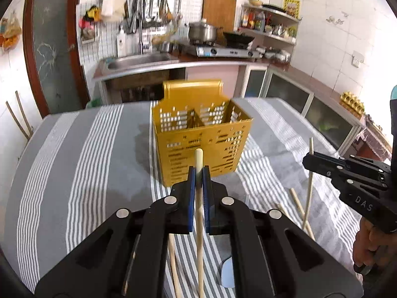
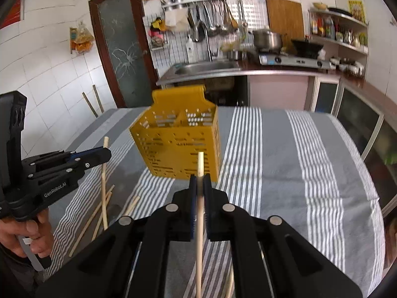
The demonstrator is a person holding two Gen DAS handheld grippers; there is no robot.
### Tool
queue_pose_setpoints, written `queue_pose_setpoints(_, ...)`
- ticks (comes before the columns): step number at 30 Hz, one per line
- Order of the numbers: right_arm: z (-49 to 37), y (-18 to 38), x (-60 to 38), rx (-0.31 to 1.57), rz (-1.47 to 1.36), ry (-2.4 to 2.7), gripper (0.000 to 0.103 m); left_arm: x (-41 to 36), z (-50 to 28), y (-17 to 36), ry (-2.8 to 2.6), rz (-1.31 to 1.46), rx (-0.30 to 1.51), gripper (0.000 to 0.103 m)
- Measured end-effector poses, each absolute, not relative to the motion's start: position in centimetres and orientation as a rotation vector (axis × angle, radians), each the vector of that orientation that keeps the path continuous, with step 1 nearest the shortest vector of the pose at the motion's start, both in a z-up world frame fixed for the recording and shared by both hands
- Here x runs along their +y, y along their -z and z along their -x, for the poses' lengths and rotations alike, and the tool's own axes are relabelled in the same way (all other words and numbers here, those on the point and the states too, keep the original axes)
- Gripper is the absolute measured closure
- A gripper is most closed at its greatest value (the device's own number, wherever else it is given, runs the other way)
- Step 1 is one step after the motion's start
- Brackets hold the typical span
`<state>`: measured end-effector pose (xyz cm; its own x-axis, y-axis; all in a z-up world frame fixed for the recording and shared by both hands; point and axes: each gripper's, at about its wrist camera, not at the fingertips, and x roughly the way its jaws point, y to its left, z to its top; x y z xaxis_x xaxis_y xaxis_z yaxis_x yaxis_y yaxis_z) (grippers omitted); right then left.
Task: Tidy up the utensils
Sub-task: 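Lift both held chopsticks and carry them above the yellow slotted holder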
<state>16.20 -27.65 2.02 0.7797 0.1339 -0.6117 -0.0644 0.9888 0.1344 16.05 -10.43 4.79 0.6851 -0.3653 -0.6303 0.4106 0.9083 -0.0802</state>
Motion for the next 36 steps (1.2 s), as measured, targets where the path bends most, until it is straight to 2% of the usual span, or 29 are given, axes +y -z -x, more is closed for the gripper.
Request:
queue_pose_setpoints(14,-15.6,-9.5,-26.9,0.501,-0.058,-0.127,0.097,-9.3,-14.4,-12.5,0.424,-0.058,0.49,0.099)
queue_pose_setpoints(27,-21.5,-16.1,-26.0,0.347,-0.036,-0.126,0.097,-10.5,-21.6,-20.1,0.375,-0.037,0.335,0.099)
queue_pose_setpoints(36,-26.5,-16.7,-25.3,0.296,-0.025,-0.139,0.097,-12.2,-26.7,-21.1,0.341,-0.031,0.293,0.099)
